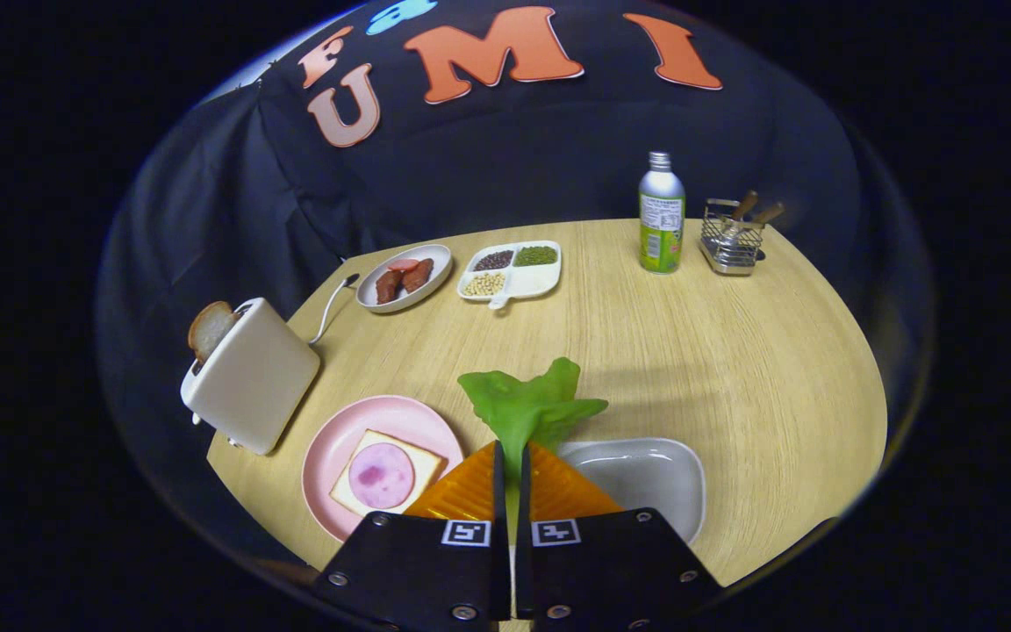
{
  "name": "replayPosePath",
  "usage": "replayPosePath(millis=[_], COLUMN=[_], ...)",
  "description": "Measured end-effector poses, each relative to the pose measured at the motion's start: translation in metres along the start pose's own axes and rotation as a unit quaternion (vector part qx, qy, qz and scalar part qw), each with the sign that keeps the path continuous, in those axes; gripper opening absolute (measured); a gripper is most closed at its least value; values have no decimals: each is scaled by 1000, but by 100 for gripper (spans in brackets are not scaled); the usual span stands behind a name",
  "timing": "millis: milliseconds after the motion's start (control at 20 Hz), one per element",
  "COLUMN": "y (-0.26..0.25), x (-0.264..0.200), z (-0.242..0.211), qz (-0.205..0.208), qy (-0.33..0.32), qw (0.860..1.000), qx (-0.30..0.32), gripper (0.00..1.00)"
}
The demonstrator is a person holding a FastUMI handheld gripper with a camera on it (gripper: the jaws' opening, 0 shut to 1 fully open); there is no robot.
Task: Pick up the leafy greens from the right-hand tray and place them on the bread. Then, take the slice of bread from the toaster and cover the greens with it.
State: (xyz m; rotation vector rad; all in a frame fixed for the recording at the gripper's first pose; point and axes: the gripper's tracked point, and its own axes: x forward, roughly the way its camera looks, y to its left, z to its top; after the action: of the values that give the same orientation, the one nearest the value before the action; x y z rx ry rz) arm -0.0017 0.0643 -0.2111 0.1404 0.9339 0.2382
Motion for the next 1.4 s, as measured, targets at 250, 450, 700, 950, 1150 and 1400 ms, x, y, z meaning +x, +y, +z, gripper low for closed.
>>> replayPosePath(millis=[250, 450, 700, 950, 1150, 1400], y=[54, 84, 120, 137, 130, 124], x=[3, 9, 16, 29, 47, 51], z=[-5, -12, -24, -44, -57, -55], qz=[50, 79, 114, 124, 94, 57], qy=[17, 34, 56, 82, 103, 88], qw=[998, 995, 990, 985, 987, 988], qx=[-35, -51, -66, -84, -81, -117], gripper=[3, 3, 3, 3, 12, 33])
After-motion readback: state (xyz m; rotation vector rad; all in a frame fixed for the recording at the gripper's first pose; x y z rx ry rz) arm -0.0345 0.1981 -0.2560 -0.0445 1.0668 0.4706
